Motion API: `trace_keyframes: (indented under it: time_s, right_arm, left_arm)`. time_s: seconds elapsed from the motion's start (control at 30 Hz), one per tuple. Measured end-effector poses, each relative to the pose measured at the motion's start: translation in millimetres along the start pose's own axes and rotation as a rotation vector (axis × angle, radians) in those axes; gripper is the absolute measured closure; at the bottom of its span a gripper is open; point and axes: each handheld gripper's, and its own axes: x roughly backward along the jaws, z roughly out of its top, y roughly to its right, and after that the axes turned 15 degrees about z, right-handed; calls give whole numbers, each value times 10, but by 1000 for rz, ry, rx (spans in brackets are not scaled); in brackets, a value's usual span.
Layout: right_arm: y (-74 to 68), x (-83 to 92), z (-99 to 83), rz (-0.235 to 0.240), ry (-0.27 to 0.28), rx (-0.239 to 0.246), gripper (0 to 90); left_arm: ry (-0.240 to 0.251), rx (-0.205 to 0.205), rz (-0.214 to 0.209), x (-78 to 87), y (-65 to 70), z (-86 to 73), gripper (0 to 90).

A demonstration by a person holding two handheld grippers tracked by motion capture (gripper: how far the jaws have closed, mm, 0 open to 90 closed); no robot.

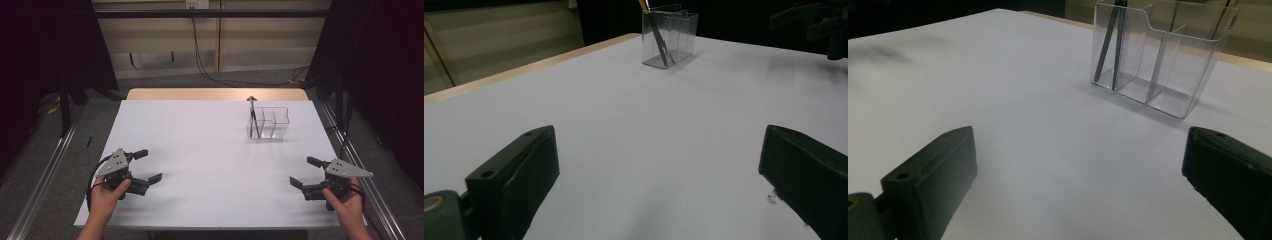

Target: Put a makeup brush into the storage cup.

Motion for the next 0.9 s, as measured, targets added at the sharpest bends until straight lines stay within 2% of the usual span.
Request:
trace_keyframes:
  time_s: [0.57, 0.9]
  right_arm:
    - [-36, 18, -51, 5, -29, 11, 12]
    - [-28, 55, -84, 11, -19, -7, 11]
  left_arm:
    - [7, 1, 5, 25, -12, 10, 27]
    - [14, 12, 8, 34, -10, 16, 26]
